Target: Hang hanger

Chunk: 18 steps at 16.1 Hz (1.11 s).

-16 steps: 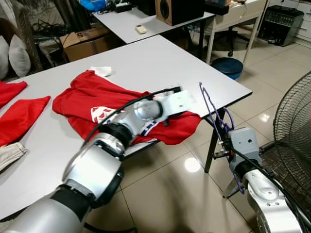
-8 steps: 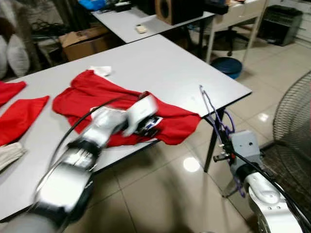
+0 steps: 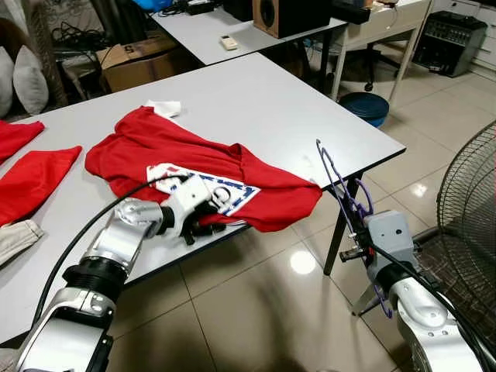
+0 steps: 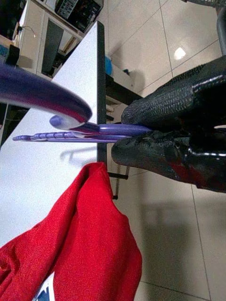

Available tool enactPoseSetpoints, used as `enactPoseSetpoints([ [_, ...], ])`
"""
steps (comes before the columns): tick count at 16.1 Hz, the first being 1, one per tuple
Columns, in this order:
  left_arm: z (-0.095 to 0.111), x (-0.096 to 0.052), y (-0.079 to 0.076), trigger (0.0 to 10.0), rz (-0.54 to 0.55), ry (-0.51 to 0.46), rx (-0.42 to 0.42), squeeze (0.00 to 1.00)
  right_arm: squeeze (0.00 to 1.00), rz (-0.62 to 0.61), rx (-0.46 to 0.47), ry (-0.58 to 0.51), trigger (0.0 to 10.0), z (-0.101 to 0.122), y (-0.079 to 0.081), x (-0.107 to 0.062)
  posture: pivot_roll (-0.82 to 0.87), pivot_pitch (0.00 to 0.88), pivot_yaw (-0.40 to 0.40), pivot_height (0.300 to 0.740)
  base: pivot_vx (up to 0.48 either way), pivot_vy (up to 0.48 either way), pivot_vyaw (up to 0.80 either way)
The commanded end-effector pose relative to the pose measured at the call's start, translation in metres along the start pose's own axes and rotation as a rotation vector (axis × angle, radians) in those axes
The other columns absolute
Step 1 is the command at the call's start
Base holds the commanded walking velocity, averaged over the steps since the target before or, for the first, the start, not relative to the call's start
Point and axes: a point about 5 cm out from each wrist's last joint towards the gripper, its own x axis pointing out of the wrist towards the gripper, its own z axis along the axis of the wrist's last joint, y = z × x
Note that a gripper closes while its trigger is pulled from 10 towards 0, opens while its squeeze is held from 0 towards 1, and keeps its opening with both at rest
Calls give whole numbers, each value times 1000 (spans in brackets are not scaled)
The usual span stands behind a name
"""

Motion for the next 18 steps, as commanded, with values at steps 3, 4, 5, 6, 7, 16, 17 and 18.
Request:
enactPoseSetpoints([
  [3, -2, -7, 0, 3255, 42, 10, -19, 0, 0, 3, 5, 4, 10000, 0, 0, -1, -278, 0, 108, 740, 0, 0, 0],
  [4, -3, -7, -2, 3255, 44, 15, -19, 0, 0, 4, 5, 4, 10000, 0, 0, -1, -278, 0, 109, 740, 0, 0, 0],
  [5, -4, -10, -5, 1373, 42, 21, -28, 0, 0, 3, 2, 3, 10000, 0, 0, -1, -280, 0, 110, 740, 0, 0, 0],
  [6, -4, -10, -6, 1020, 39, 22, -29, 0, 0, 3, 2, 3, 10000, 0, -1, -1, -280, 0, 109, 740, 0, 0, 0],
  [7, -5, -12, -6, 471, 35, 29, -29, 0, 0, 3, 2, 3, 10000, 0, -1, -1, -278, 0, 109, 740, 0, 0, 0],
  [16, -12, -12, -22, 10000, -18, 70, 33, 0, 0, 9, 5, 9, 10000, 0, 0, 0, -269, 0, 101, 740, 0, 0, 0],
  [17, -9, -12, -26, 10000, -43, 31, 40, 1000, 0, 8, 5, 10, 10000, -1, 0, -1, -269, 0, 102, 740, 0, 0, 0],
  [18, -9, -13, -28, 10000, -58, 14, 52, 1000, 0, 7, 6, 9, 10000, -1, 0, 0, -269, 0, 103, 740, 0, 0, 0],
])
